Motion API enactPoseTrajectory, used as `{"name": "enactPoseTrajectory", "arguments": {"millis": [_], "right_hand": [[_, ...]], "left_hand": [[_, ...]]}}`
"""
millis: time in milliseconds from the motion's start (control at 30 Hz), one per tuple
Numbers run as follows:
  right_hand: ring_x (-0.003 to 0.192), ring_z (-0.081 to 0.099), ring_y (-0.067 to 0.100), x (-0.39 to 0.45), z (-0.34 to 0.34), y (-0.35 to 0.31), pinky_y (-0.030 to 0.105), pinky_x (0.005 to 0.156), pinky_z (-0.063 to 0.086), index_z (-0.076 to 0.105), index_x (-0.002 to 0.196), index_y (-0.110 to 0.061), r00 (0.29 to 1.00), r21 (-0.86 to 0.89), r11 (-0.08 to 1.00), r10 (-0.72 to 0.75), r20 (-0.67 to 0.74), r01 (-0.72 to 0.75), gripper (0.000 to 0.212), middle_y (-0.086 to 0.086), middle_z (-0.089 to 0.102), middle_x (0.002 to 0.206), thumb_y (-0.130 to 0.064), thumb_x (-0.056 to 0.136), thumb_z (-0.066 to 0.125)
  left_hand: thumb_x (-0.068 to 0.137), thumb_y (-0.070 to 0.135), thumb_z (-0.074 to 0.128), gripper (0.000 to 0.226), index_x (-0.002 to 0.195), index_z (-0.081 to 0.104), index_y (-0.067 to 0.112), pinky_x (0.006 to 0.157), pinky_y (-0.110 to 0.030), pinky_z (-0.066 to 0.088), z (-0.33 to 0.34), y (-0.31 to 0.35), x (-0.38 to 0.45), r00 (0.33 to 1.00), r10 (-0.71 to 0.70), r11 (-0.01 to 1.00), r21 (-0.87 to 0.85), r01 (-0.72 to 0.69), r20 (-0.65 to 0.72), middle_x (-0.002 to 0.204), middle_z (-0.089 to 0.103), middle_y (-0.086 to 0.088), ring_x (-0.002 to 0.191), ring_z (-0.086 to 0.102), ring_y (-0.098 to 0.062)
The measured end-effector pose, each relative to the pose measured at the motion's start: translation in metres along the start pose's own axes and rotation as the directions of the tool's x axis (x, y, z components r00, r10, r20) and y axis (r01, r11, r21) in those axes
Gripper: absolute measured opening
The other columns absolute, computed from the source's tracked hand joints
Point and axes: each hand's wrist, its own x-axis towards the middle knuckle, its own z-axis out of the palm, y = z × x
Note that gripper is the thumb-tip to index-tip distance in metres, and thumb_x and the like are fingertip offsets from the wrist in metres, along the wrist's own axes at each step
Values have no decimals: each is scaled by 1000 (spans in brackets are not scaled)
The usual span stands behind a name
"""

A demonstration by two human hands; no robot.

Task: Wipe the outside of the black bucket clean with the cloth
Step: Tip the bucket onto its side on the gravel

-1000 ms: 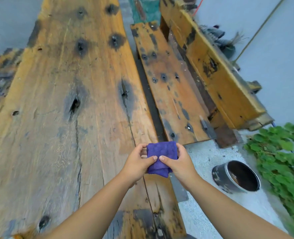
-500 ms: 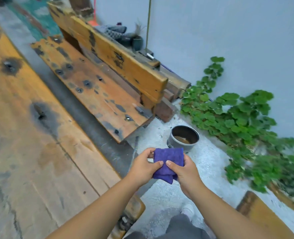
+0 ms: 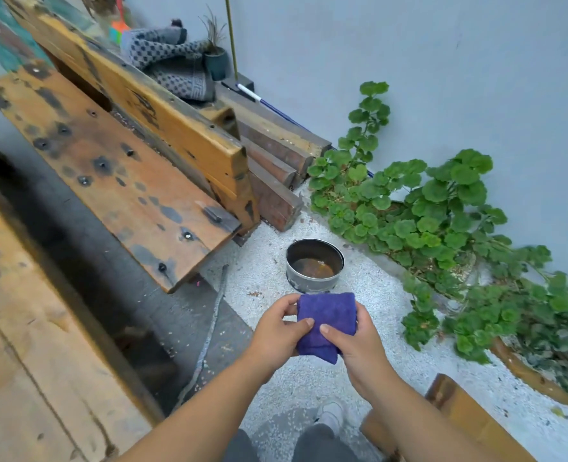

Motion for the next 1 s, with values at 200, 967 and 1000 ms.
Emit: {"name": "enactPoseTrajectory", "arguments": {"millis": [200, 967, 1000], "right_hand": [[90, 73, 23, 83, -38, 48, 31, 65, 57, 64, 105, -35, 995, 85, 996, 33, -91, -25, 52, 1, 74, 102, -16, 60, 83], [82, 71, 16, 443, -164, 308, 33, 59, 56, 50, 116, -25, 929, 175, 981, -13, -369, 83, 62, 6, 67, 106, -1, 65, 78], [80, 71, 15, 452, -167, 310, 32, 58, 56, 51, 115, -24, 931, 183, 978, -32, -363, 105, 57, 6, 69, 103, 3, 71, 75]], "left_hand": [[91, -2, 61, 32, 113, 64, 21, 68, -43, 58, 25, -46, 97, 997, -60, 998, 26, 59, 41, 103, 58, -3, 72, 65, -14], [88, 52, 55, 36, 116, 58, 29, 104, -45, 27, -38, -321, 573, 850, 133, -176, 857, -485, 509, 122, 64, 7, 124, 52, -21], [89, 44, 58, 22, 103, 60, 27, 97, -44, 31, -39, -326, 580, 816, 158, -226, 825, -518, 556, 107, 68, 6, 110, 59, -22]]}}
